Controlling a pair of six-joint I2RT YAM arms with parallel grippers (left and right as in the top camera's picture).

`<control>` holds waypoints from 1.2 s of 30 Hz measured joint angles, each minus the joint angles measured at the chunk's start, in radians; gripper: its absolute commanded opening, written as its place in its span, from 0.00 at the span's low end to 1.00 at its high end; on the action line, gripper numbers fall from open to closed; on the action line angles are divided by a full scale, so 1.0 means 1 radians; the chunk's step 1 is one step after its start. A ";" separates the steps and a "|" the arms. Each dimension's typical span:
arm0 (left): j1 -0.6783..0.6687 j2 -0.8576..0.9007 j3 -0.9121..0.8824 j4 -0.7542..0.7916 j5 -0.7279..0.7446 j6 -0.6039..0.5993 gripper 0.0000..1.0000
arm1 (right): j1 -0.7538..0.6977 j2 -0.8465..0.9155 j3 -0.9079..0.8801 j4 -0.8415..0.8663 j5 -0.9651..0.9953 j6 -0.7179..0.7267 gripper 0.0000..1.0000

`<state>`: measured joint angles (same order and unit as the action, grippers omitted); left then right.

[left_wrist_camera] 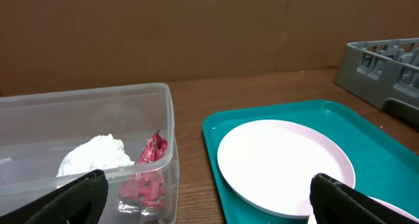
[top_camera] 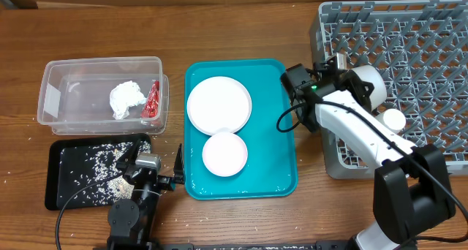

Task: Sort waste into correct bins and load items into the dishwasher
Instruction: 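Grasp the small white plate on the teal tray with the right gripper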

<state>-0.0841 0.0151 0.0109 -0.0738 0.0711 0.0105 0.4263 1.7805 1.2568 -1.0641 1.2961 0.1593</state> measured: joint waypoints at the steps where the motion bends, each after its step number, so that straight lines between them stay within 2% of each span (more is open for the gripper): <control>1: 0.000 0.000 0.000 0.000 0.000 0.000 1.00 | 0.000 0.000 0.000 -0.003 -0.009 0.003 0.15; 3: 0.000 0.000 0.000 0.000 0.000 0.000 1.00 | 0.000 0.001 0.000 -0.018 -0.016 0.006 0.18; 4: 0.000 0.000 0.000 0.000 0.000 0.000 1.00 | 0.002 0.001 0.000 -0.029 -0.019 0.006 0.23; 8: 0.000 0.000 0.000 0.000 0.000 0.000 1.00 | 0.039 0.002 0.000 -0.038 -0.029 0.009 0.29; 16: 0.000 0.000 0.000 0.000 0.000 0.000 1.00 | 0.206 -0.010 0.000 -0.045 -0.080 0.036 0.47; 20: 0.000 0.000 0.000 0.000 0.000 0.000 1.00 | 0.227 -0.070 0.031 -0.054 -0.342 0.085 0.51; 24: 0.000 0.000 0.000 0.000 0.000 0.000 1.00 | 0.232 -0.139 0.126 -0.019 -0.848 0.112 0.50; 28: 0.000 0.000 0.000 0.000 0.000 0.000 1.00 | 0.238 -0.149 0.137 0.060 -1.227 0.157 0.49; 32: 0.000 0.000 0.000 0.000 0.000 0.000 1.00 | 0.251 -0.114 0.135 0.088 -1.408 0.263 0.44; 36: 0.000 0.000 0.000 0.000 0.000 0.000 1.00 | 0.271 -0.033 0.093 0.084 -1.490 0.370 0.44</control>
<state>-0.0841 0.0151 0.0109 -0.0738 0.0708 0.0105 0.6971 1.7473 1.3499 -0.9798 -0.1944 0.5293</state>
